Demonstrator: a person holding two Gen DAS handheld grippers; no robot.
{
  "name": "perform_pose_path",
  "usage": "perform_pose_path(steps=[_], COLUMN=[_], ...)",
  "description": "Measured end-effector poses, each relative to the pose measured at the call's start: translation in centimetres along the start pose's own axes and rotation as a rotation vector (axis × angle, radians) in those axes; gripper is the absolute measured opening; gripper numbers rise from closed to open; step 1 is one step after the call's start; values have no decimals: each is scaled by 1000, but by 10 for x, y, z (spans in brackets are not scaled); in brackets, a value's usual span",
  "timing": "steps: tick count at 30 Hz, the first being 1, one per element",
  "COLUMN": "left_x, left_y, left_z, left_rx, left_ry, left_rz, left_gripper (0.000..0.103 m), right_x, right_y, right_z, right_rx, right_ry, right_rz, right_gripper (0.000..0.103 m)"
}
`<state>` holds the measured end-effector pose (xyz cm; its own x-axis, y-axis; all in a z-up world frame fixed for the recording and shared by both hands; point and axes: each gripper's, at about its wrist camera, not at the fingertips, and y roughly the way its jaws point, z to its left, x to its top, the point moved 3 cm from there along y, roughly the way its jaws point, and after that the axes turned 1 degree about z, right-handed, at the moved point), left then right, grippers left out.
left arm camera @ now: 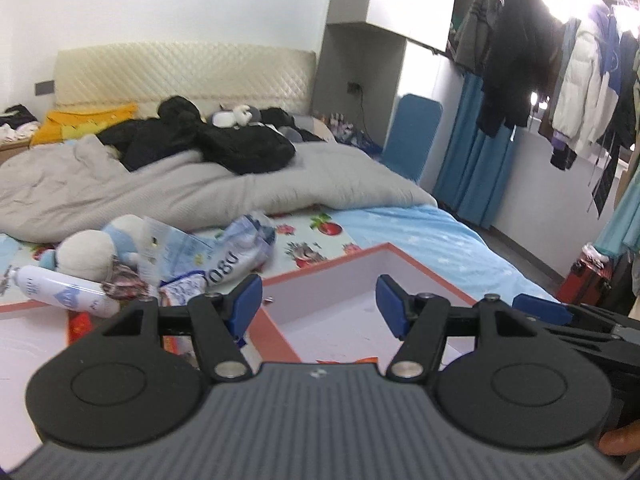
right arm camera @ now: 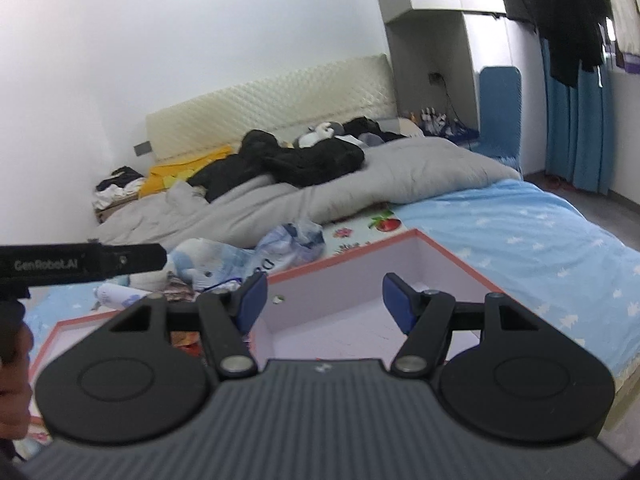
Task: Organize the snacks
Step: 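Withdraw both tools from the deep pink box toward the pile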
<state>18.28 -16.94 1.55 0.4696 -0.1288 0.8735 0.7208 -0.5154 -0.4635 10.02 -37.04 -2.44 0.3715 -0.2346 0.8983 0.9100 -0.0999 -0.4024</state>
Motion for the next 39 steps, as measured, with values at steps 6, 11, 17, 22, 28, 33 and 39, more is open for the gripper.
perform_pose_path(steps=[6, 11, 17, 22, 28, 33, 39], left_x=[-16, -37, -65, -93, -124, -149, -180], left_y=[-33, -52, -68, -73, -82, -84, -81], left_z=[20, 49, 83, 104, 126, 144, 159], left_rx=[51, 107, 172, 209, 245, 277, 301], left_ry=[12, -18, -63, -95, -135, -188, -269], left_rz=[-25, -12, 5, 45, 75, 118, 152], left_gripper=[68, 68, 68, 68, 68, 68, 68], right_x=[-12, -31, -58, -79, -102, -124, -139], right_y=[-10, -6, -4, 0, -5, -8, -3], right_z=[26, 48, 75, 94, 106, 110, 119], right_rx=[51, 92, 151, 181, 215, 215, 230], right_ry=[-18, -43, -92, -131, -126, -133, -160], right_rz=[-16, 19, 62, 101, 132, 160, 212], right_gripper=[66, 66, 66, 66, 66, 66, 66])
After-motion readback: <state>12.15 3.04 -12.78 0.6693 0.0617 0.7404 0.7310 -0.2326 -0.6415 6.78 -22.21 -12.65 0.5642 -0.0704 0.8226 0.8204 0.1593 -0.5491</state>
